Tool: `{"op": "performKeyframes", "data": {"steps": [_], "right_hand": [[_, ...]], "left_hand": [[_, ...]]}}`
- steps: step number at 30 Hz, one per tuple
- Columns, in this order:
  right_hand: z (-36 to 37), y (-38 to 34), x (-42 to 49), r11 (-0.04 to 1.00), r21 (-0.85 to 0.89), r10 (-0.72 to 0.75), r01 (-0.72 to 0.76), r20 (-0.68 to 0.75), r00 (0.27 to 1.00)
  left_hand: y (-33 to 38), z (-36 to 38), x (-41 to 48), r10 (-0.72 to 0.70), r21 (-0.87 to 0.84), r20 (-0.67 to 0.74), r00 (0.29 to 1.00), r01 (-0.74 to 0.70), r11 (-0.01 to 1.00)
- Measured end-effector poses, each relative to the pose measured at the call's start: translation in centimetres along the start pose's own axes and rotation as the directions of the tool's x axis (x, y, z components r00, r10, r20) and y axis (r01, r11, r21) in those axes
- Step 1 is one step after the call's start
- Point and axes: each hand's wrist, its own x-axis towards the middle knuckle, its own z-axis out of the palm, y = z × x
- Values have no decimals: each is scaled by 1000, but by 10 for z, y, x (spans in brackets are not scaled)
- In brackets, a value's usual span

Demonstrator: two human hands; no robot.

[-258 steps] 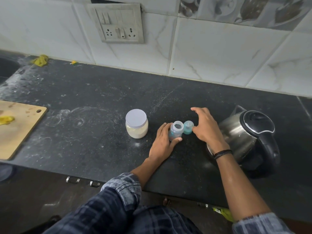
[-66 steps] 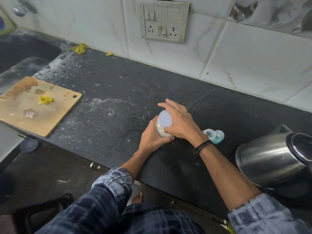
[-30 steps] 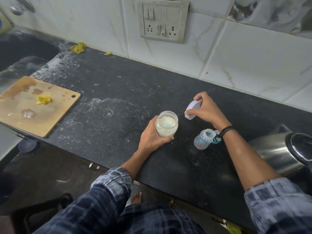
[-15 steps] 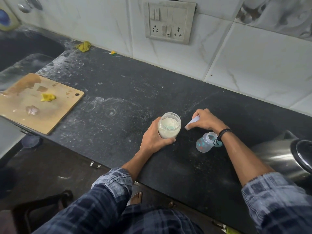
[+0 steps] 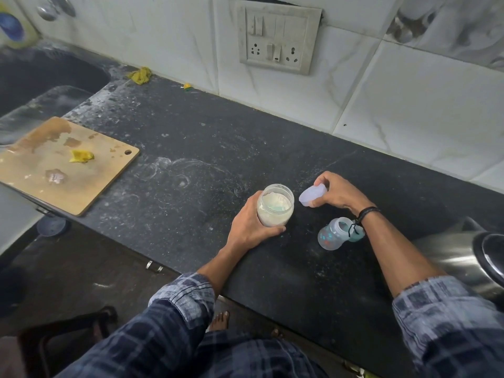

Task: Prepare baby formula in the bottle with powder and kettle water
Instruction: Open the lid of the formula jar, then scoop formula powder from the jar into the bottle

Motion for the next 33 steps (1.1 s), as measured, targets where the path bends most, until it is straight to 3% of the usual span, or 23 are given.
{"op": "performKeyframes", "data": {"steps": [9, 18, 26, 29, 33], "right_hand": [[2, 9, 2, 993, -112, -11, 26, 135, 991], [-10, 2, -3, 990, -144, 10, 4, 96, 995], [-25, -70, -49, 957, -59, -289, 284, -98, 952], [-14, -94, -60, 926, -208, -323, 314, -11, 946], [9, -106, -61, 892, -375, -246, 253, 67, 967]], "left_hand": [[-1, 0, 0, 10, -7, 3, 1000, -10, 1000], [2, -1, -1, 7, -19, -4, 1000, -7, 1000], [3, -1, -1, 17, -8, -12, 1000, -17, 1000], [3, -1, 0, 17, -9, -8, 1000, -17, 1000], [4, -1, -1, 20, -20, -1, 1000, -20, 1000]]}}
